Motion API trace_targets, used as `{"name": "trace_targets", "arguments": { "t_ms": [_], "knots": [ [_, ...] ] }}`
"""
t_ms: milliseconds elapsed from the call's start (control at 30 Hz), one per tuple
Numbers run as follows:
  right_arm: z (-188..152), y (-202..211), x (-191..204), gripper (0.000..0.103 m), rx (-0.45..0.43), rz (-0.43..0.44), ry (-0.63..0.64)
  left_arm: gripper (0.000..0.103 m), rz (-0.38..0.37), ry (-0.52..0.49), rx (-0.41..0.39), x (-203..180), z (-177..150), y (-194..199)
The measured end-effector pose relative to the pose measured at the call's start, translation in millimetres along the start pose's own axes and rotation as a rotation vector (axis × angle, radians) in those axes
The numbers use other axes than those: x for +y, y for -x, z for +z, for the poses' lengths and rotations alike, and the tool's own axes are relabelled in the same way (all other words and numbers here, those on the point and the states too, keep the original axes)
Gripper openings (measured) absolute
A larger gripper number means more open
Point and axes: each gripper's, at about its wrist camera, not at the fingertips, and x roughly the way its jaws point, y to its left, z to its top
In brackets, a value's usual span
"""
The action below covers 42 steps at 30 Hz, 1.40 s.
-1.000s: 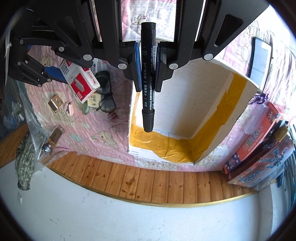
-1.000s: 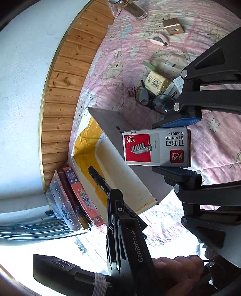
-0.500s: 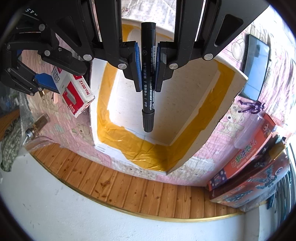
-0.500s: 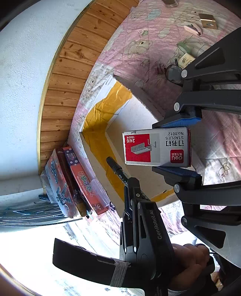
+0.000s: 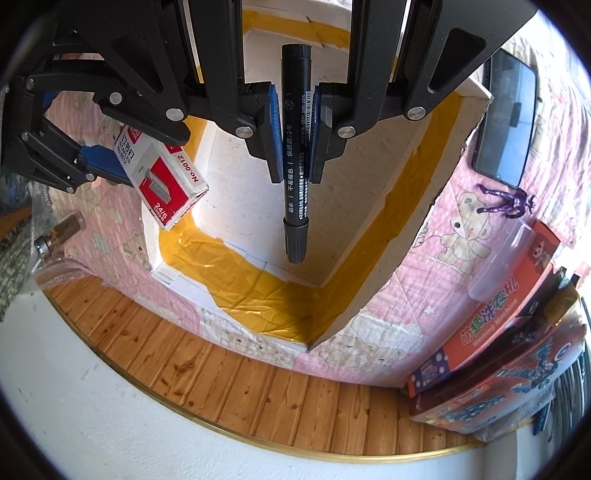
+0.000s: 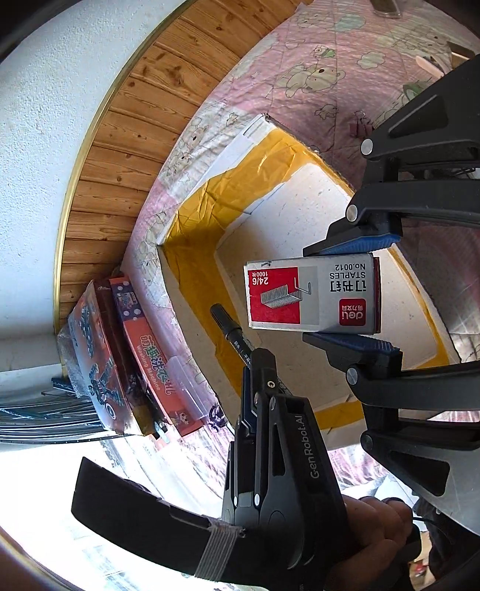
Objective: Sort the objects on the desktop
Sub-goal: 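Carry the marker and staples box with both tools into the cardboard box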
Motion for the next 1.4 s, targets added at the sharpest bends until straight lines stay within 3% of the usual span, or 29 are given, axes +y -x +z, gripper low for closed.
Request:
{"name": "trace_targets", "arguments": {
  "t_ms": [467, 1067, 1400],
  "knots": [
    [28.5, -38.9, -39.4, 0.039, 0.119, 0.013, 0.013, 0.013, -0.014, 0.025, 0.122, -6.5, 33.5, -38.7],
    [48.1, -99.6, -71.6, 0.039, 0.292, -0.032, 0.130, 0.013, 0.008, 0.052, 0.330, -19.0, 60.9, -116.5],
    [50.8, -136.1, -87.0, 0.039, 0.426, -0.055, 0.146, 0.013, 0.037, 0.016, 0.383, -26.1, 67.4, -158.1]
  ]
}}
